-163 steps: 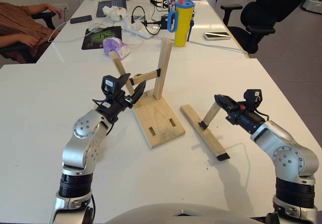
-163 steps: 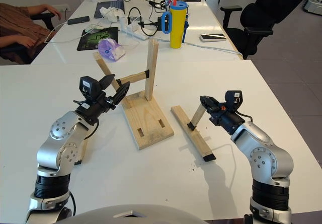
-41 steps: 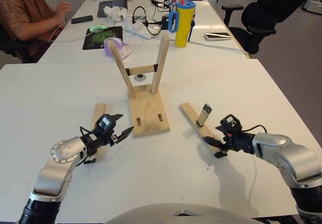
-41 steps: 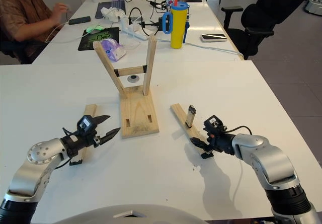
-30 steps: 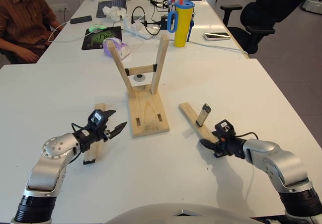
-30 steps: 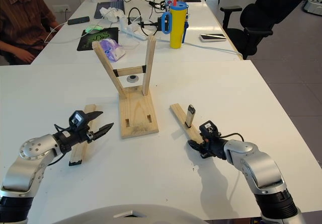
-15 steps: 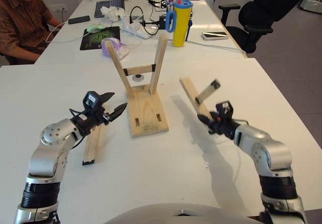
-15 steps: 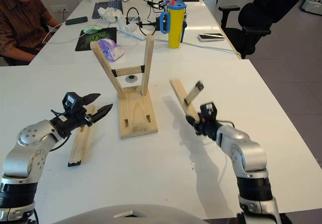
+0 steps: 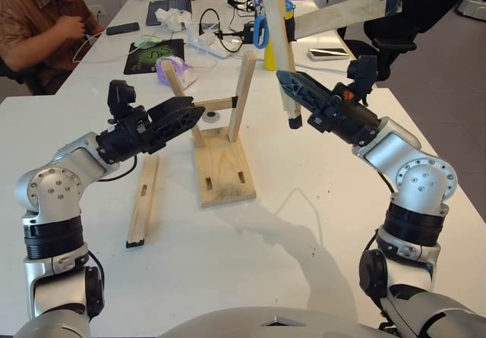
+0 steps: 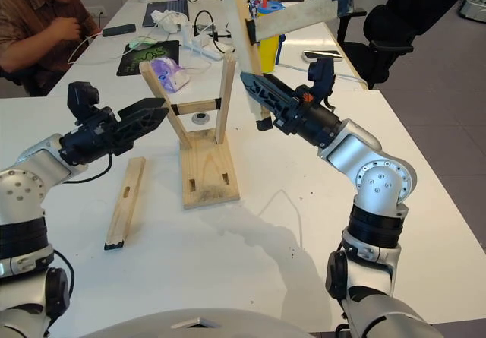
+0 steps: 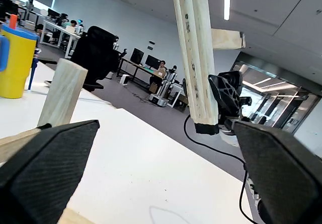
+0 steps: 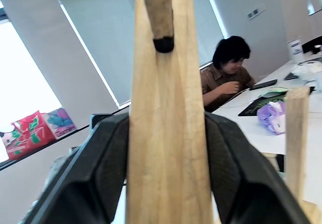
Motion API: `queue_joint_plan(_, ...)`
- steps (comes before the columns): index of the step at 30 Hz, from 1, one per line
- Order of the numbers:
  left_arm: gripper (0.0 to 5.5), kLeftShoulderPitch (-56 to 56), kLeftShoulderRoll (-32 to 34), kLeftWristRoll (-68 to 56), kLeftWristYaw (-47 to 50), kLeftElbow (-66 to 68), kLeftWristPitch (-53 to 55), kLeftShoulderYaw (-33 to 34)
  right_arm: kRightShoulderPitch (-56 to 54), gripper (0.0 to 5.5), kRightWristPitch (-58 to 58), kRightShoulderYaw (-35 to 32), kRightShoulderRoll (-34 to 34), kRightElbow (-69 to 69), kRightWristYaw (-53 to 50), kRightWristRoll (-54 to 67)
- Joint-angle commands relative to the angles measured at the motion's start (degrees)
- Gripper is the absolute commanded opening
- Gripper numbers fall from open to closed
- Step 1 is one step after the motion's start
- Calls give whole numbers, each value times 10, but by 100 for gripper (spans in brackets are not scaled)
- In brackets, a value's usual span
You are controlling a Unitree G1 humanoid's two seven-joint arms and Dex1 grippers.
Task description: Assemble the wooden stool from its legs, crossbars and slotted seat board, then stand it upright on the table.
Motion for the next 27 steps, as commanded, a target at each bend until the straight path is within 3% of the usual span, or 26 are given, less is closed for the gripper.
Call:
queue_joint_plan(1,489,-33,-9,-23,2,19,19,2,-30,204,35,51,-41,38,85,10)
queue_joint_plan(14,489,-89,-31,-101,33,26,70,8,-67,204,39,147,-113,114,271,-40)
queue_joint_plan(27,297,-104,-14,-119,19,29,97,4,-77,204,53,176,-138,140,351,-67)
